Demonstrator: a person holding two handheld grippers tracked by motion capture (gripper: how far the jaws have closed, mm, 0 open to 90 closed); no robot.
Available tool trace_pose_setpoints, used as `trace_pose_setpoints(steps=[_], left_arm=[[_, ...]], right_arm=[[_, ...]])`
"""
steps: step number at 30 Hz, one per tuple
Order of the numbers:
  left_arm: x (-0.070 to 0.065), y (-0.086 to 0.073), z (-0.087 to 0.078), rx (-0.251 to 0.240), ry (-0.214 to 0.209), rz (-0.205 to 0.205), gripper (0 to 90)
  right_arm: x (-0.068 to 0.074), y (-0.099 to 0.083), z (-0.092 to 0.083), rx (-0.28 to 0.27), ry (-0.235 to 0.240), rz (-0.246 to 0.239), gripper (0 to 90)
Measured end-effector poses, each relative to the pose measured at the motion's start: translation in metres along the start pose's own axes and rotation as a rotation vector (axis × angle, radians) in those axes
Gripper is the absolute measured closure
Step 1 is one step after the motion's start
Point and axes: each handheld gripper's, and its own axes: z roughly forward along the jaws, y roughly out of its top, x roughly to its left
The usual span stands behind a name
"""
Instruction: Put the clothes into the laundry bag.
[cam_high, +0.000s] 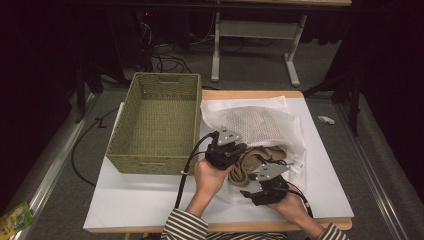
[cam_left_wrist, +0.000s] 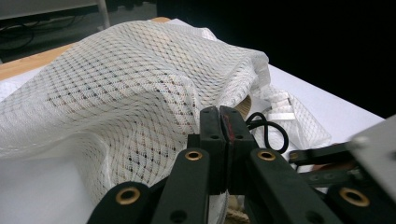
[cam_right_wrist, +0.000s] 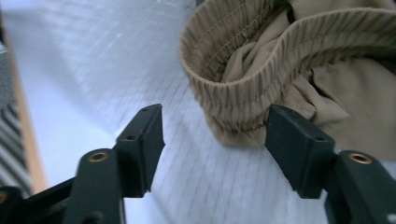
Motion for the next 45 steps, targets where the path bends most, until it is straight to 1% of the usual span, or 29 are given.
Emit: trace_pose_setpoints(steps=[1, 3, 4, 5, 6, 7, 8, 10, 12, 13, 15, 17, 18, 19, 21, 23, 24, 27, 28, 29, 30, 32, 33, 36, 39, 41, 42, 43, 45], left_arm=[[0.0, 0.0, 0.0, 0.003, -0.001, 0.004, 88.6], [-0.001, -0.001, -0.001, 0.003, -0.005, 0.0, 88.7], [-0.001, -0.001, -0.002, 0.007, -0.006, 0.003, 88.7], [-0.001, -0.001, -0.002, 0.008, -0.008, 0.001, 88.6], [0.0, -0.001, -0.002, 0.007, -0.009, 0.0, 88.6], [0.0, -0.002, -0.002, 0.008, -0.009, -0.001, 88.6], [0.0, -0.002, -0.003, 0.009, -0.01, -0.001, 88.7], [0.0, -0.003, -0.003, 0.007, -0.011, -0.007, 88.7], [0.0, -0.004, -0.003, 0.007, -0.013, -0.01, 88.7], [0.0, -0.004, -0.003, 0.003, -0.012, -0.015, 88.7], [0.0, -0.004, -0.004, 0.004, -0.016, -0.016, 88.7], [0.0, -0.003, -0.006, 0.005, -0.017, -0.011, 88.7], [-0.001, -0.003, -0.006, -0.001, -0.018, -0.022, 88.7], [-0.001, -0.003, -0.007, 0.001, -0.018, -0.016, 88.7], [0.0, -0.003, -0.008, 0.0, -0.018, -0.014, 88.7], [0.0, -0.003, -0.008, 0.003, -0.015, -0.016, 88.7], [0.001, -0.003, -0.008, 0.001, -0.014, -0.019, 88.7], [0.004, -0.004, -0.009, 0.001, -0.012, -0.024, 88.7], [0.004, -0.004, -0.009, 0.001, -0.012, -0.024, 88.6], [0.004, -0.004, -0.009, -0.002, -0.01, -0.032, 88.7], [0.005, -0.004, -0.009, 0.001, -0.011, -0.03, 88.6], [0.004, -0.005, -0.008, 0.004, -0.012, -0.026, 88.6], [0.004, -0.006, -0.008, 0.005, -0.012, -0.026, 88.6], [0.004, -0.007, -0.006, 0.006, -0.014, -0.022, 88.5], [0.004, -0.008, -0.005, 0.011, -0.013, -0.02, 88.5], [0.003, -0.008, -0.004, 0.01, -0.012, -0.022, 88.5], [0.003, -0.008, -0.004, 0.009, -0.013, -0.027, 88.5], [0.003, -0.009, -0.003, 0.012, -0.014, -0.021, 88.4], [0.003, -0.01, -0.002, 0.012, -0.014, -0.022, 88.3]], right_arm=[[-0.001, 0.002, 0.005, 0.005, -0.017, -0.003, 39.4], [-0.006, 0.006, 0.011, 0.005, -0.057, 0.012, 44.7], [-0.011, 0.008, 0.014, -0.007, -0.061, 0.029, 51.8], [-0.013, 0.01, 0.014, -0.01, -0.069, 0.033, 57.2], [-0.015, 0.011, 0.015, -0.021, -0.081, 0.027, 62.9], [-0.017, 0.012, 0.015, -0.031, -0.083, 0.027, 68.4], [-0.02, 0.013, 0.016, -0.026, -0.086, 0.036, 72.0], [-0.025, 0.015, 0.018, -0.038, -0.105, 0.043, 75.8], [-0.029, 0.018, 0.02, -0.041, -0.136, 0.044, 77.2], [-0.031, 0.019, 0.021, -0.037, -0.148, 0.042, 77.6], [-0.037, 0.023, 0.024, -0.046, -0.18, 0.039, 77.9], [-0.043, 0.024, 0.026, -0.051, -0.213, 0.043, 77.9], [-0.049, 0.025, 0.028, -0.057, -0.233, 0.058, 77.8], [-0.052, 0.026, 0.029, -0.064, -0.247, 0.061, 77.8], [-0.061, 0.029, 0.032, -0.061, -0.291, 0.069, 77.8], [-0.069, 0.031, 0.036, -0.07, -0.338, 0.075, 77.7], [-0.077, 0.031, 0.039, -0.061, -0.35, 0.094, 77.6], [-0.09, 0.033, 0.039, -0.06, -0.378, 0.12, 75.2], [-0.093, 0.033, 0.039, -0.053, -0.373, 0.125, 72.5], [-0.092, 0.032, 0.038, -0.044, -0.364, 0.133, 68.5], [-0.091, 0.031, 0.036, -0.041, -0.349, 0.132, 64.2], [-0.088, 0.027, 0.032, -0.041, -0.328, 0.133, 58.8], [-0.085, 0.023, 0.028, -0.035, -0.316, 0.126, 56.5], [-0.078, 0.013, 0.014, -0.025, -0.297, 0.112, 55.3], [-0.073, -0.001, -0.006, -0.014, -0.306, 0.101, 55.6], [-0.072, -0.011, -0.019, -0.013, -0.336, 0.091, 56.2], [-0.071, -0.014, -0.025, -0.006, -0.35, 0.094, 56.6], [-0.073, -0.018, -0.028, -0.011, -0.355, 0.09, 57.0], [-0.076, -0.022, -0.032, 0.004, -0.363, 0.105, 57.4]])
